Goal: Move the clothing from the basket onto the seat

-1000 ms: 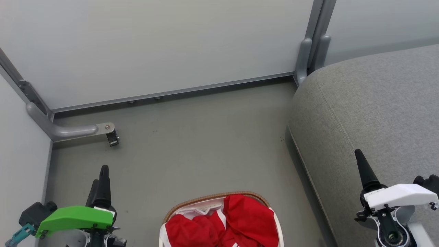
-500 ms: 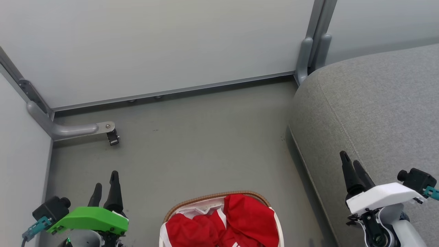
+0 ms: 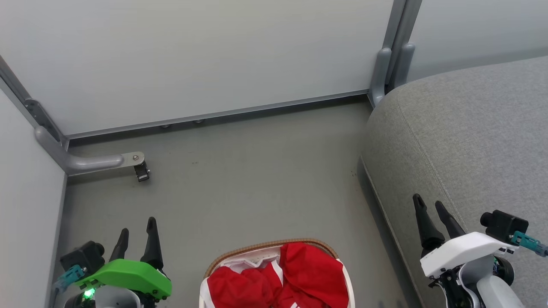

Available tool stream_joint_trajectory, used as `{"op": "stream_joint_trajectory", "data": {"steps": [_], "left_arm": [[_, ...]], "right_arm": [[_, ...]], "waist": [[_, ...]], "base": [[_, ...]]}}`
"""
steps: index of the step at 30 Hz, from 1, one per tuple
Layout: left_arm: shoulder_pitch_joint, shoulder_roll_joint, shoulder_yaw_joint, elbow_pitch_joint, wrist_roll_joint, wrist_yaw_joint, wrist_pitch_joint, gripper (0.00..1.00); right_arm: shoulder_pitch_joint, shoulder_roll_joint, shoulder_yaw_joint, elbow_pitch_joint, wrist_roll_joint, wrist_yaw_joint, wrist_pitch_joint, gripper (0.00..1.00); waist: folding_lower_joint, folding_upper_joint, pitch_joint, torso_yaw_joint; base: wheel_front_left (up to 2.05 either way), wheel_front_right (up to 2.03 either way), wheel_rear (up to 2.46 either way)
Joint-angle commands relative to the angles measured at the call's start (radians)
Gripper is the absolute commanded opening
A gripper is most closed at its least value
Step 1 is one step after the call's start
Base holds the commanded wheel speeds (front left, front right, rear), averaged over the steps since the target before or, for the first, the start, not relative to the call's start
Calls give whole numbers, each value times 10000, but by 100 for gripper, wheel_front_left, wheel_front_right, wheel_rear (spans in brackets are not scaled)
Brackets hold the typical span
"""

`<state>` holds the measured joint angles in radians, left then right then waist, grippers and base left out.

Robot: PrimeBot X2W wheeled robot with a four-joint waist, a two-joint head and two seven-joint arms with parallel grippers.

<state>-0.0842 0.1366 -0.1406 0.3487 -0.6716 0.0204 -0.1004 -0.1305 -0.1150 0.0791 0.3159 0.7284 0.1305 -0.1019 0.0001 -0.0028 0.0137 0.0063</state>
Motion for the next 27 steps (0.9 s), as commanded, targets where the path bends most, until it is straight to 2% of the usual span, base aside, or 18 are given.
{"op": "stream_joint_trajectory", "data": {"steps": [1, 18, 27], "left_arm": [[-217, 143, -102, -77, 332, 102, -109, 100], [231, 350, -469, -138, 1977, 513, -572, 100], [497, 260, -485, -230, 2883, 633, -799, 100]], "right_arm": [[-166, -81, 46, -47, -369, 2, -113, 100], [127, 68, -79, 196, -2370, 2, -571, 100], [256, 63, 92, 315, -3246, 3, -790, 100]], "waist": [[-1, 12, 3, 1], [-1, 16, -66, -38], [-1, 18, -84, -68]], "base": [[0, 0, 0], [0, 0, 0], [0, 0, 0]]}}
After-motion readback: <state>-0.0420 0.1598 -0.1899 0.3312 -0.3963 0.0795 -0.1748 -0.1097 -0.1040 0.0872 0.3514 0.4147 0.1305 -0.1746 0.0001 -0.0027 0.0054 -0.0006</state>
